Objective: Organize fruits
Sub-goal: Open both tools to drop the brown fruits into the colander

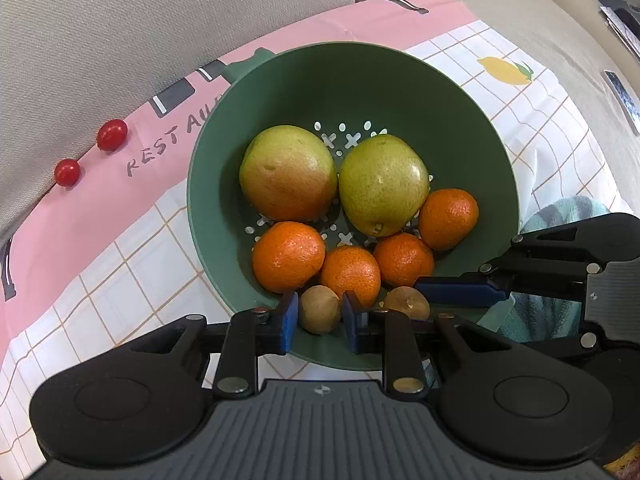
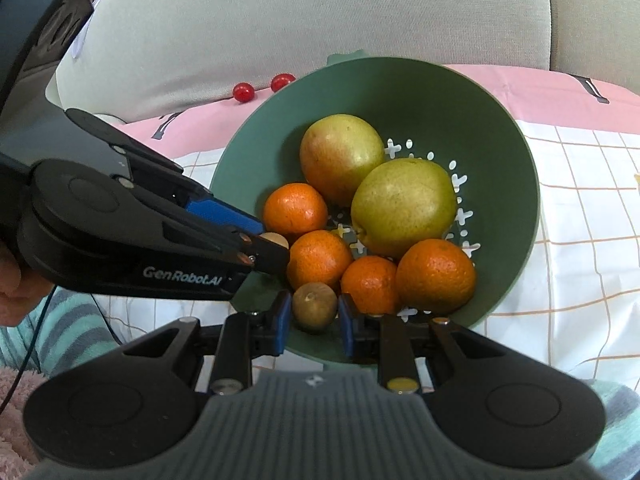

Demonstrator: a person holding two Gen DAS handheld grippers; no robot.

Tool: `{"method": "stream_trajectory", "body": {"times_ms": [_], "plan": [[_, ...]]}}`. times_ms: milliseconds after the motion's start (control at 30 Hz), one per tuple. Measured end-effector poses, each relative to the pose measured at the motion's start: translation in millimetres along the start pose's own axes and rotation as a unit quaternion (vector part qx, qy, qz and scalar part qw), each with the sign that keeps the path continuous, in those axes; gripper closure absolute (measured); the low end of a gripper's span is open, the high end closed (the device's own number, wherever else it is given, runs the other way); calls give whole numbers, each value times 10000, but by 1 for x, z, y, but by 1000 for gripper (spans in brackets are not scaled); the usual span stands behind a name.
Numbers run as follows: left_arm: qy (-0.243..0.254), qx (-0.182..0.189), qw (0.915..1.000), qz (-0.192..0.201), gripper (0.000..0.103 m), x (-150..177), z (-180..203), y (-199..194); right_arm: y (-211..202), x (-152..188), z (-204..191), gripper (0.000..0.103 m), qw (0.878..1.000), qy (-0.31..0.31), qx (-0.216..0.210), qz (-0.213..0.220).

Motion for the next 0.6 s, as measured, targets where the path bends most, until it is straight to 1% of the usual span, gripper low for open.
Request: {"method": "stream_trajectory", "body": {"times_ms": [133,167,200,233,400,467,533,600], "plan": [[-74,66,9999,72,65,-1,-2,-5,0,-1,0,79,10000,33,6,-2],[-86,80,9999,100,62,-1,-2,-7,0,-1,0,78,10000,49,13,-2],[-96,92,9998,130,61,-1,-3,-9,-1,-1,1,74,10000,66,20,7],[-109,97,9998,169,61,-1,-3,-11,-2,-1,1,70,10000,89,25,26],[-274,92,9986,440,58,-2,-9,-26,-7,-3,1,64,9998,157,78,73],[-422,77,9972,607,58,-3,-15,-35,-10,-4,1,60,9997,182,101,103],[-575,44,9955,755,58,-4,-23,-43,-13,-5,1,52,9994,263,135,157],[-729,-35,9932,903,58,-5,-32,-51,-16,-7,0,50,9991,354,123,216]]}}
Point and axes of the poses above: each gripper's, at about its wrist camera, not at the fingertips, and y roughly the way its jaws point, z to its right, x to its underside, the point moved 6 cm from there along y, roughly the way its jaws point, and after that the axes turned 9 degrees about z, right-handed, at the moved point
